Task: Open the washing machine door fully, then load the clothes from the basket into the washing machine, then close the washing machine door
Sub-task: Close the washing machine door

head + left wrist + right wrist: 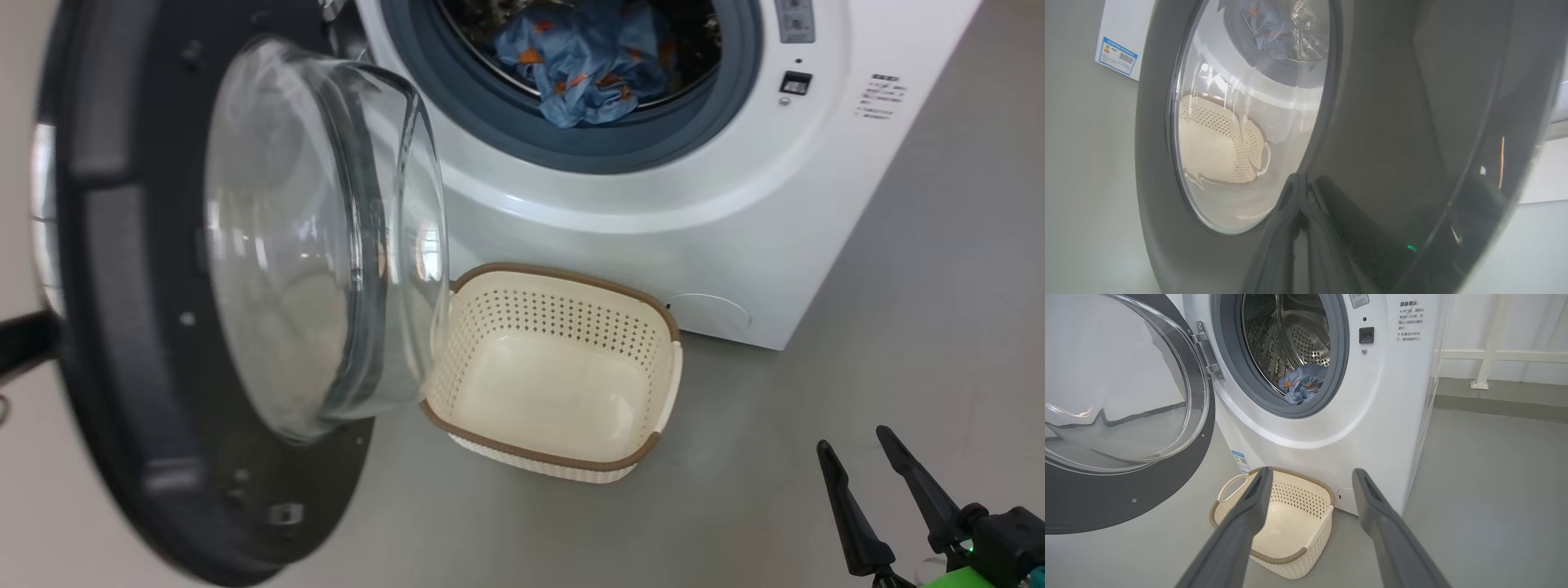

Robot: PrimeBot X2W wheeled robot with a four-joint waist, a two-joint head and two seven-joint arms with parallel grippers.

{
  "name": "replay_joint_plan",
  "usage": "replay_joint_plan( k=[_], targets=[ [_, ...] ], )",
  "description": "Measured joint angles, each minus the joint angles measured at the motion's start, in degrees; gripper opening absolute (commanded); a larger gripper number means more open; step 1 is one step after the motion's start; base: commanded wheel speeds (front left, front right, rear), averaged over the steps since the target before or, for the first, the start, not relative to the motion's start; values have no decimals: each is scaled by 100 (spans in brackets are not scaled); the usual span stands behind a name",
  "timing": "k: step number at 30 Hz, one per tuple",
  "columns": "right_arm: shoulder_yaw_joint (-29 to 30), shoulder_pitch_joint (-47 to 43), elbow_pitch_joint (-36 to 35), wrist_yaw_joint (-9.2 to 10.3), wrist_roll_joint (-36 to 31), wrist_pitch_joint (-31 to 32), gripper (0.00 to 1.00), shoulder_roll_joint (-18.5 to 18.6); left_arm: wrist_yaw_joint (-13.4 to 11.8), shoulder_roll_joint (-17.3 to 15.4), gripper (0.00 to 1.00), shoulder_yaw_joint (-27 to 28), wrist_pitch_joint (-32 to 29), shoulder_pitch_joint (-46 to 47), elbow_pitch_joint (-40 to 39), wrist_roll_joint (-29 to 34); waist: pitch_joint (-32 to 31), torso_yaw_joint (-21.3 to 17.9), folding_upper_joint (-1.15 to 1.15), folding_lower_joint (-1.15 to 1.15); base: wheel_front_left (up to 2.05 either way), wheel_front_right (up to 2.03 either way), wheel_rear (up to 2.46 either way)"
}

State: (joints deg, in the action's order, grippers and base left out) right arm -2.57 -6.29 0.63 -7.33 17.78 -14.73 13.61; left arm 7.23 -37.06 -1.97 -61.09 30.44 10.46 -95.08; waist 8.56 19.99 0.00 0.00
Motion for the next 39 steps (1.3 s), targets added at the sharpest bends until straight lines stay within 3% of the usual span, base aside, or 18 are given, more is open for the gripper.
replay_joint_plan(
  k=[19, 28, 39],
  targets=[
    [0, -68, -8, 0, 0, 0, 100, -269, 1, 994, 0, -677, -33, 58, -788, 64, -184, -932, 0, 0, 0, 0, 0],
    [24, -65, -32, 0, 0, 0, 100, -315, 1, 1421, 0, -813, 377, 363, -658, 412, -160, -1534, 0, 0, 0, 0, 0],
    [107, -61, -38, 0, -5, 0, 100, -405, 8, 1518, 0, -776, 783, 541, -426, 670, -19, -2010, 0, 0, 0, 0, 0]
  ],
)
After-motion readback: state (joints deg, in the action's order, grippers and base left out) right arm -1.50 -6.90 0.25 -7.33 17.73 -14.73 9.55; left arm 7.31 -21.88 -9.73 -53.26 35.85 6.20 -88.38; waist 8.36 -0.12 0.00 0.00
